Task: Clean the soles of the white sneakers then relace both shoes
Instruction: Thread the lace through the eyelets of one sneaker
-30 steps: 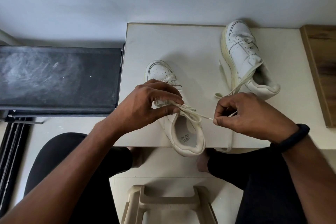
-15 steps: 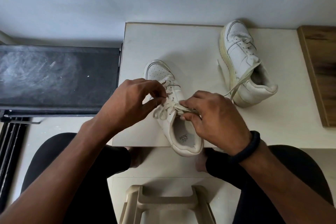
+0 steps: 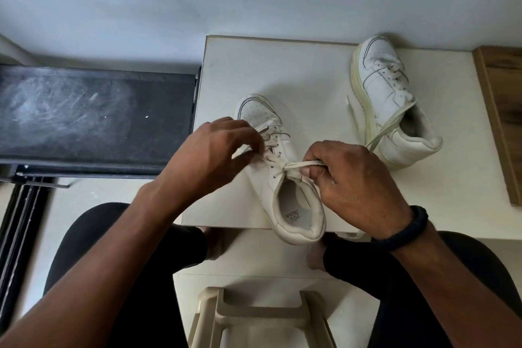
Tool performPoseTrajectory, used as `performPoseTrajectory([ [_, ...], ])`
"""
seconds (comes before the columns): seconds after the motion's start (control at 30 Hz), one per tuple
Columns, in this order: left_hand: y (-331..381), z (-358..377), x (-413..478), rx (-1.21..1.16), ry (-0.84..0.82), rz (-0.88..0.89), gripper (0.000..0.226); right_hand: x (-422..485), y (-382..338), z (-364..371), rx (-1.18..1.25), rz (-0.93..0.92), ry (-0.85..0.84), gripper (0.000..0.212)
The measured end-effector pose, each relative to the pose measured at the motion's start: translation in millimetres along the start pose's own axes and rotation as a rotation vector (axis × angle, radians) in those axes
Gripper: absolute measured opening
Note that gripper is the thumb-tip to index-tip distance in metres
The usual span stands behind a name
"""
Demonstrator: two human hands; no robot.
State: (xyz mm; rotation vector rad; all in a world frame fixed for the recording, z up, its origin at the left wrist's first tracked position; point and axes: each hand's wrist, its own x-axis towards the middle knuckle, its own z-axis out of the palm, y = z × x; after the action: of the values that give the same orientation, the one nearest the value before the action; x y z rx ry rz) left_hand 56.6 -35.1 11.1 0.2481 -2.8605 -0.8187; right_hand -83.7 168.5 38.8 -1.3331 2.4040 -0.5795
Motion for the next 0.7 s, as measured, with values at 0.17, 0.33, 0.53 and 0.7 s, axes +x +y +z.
performPoseTrajectory([
  [0.17,-12,-6,-3,0.003,0.188,-0.216,0.016,3,10,-2,0.113,0.074,-0.081,0.008],
  [0.33,11,2,0,-0.242,0.016,-0.17,0.014,4,7,0,0.087,0.072,-0.083,0.008],
  [0.53,15,7,0,-0.208,-0.042,-0.137,0.011,4,6,-1,0.066,0.06,-0.09,0.011],
  [0.7,20,3,0,-0.13,0.025,-0.179,0.019,4,5,-1,0.063,0.056,-0.092,0.01],
])
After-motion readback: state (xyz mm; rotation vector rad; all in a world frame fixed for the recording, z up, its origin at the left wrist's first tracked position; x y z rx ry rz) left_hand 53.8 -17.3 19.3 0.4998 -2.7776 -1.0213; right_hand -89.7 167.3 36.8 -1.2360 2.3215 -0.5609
